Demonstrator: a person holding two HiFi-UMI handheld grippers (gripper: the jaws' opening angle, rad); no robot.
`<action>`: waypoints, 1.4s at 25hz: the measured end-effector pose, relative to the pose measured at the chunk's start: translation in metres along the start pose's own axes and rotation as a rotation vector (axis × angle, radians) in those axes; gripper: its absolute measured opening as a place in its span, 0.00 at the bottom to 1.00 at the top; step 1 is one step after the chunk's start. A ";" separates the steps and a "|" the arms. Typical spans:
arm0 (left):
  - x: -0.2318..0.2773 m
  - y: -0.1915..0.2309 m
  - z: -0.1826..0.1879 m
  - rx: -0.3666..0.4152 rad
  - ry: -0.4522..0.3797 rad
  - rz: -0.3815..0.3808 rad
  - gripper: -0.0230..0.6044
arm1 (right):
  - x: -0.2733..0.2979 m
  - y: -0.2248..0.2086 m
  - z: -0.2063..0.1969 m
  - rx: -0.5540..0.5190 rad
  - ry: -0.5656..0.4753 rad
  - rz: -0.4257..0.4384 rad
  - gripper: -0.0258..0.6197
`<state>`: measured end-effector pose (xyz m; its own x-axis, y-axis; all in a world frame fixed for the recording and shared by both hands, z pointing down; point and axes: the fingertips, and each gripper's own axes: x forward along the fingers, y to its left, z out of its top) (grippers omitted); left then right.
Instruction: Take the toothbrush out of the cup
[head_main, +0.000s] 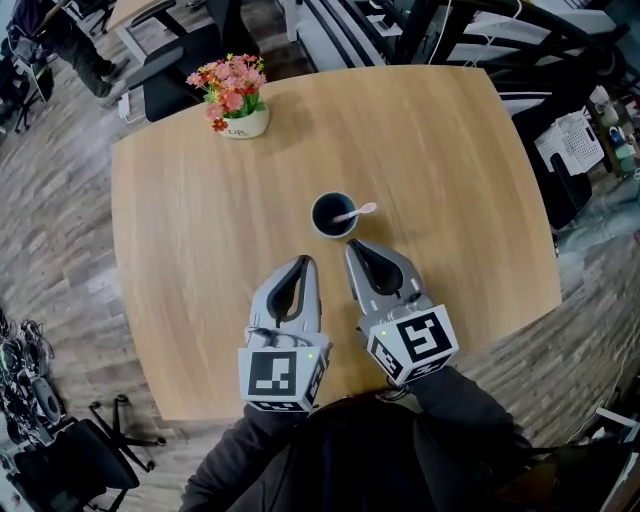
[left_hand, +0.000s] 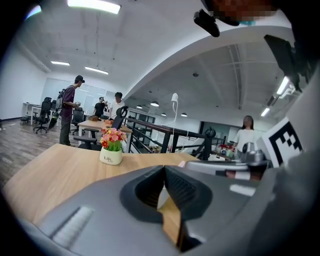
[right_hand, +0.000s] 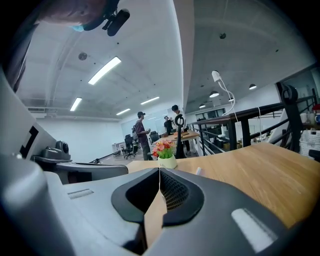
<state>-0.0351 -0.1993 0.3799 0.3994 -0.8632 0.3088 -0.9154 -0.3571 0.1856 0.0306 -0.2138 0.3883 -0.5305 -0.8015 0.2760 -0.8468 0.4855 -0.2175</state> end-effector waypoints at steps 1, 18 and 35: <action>0.005 0.002 -0.003 -0.003 0.006 0.007 0.05 | 0.002 -0.005 -0.004 0.008 0.006 -0.002 0.05; 0.048 0.033 -0.044 -0.039 0.107 0.126 0.05 | 0.051 -0.070 -0.039 0.098 0.083 -0.019 0.37; 0.057 0.037 -0.052 -0.068 0.114 0.131 0.05 | 0.058 -0.066 -0.027 0.014 0.049 -0.005 0.13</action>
<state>-0.0434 -0.2432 0.4525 0.2840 -0.8535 0.4370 -0.9559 -0.2165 0.1982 0.0545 -0.2832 0.4439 -0.5276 -0.7860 0.3223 -0.8491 0.4760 -0.2292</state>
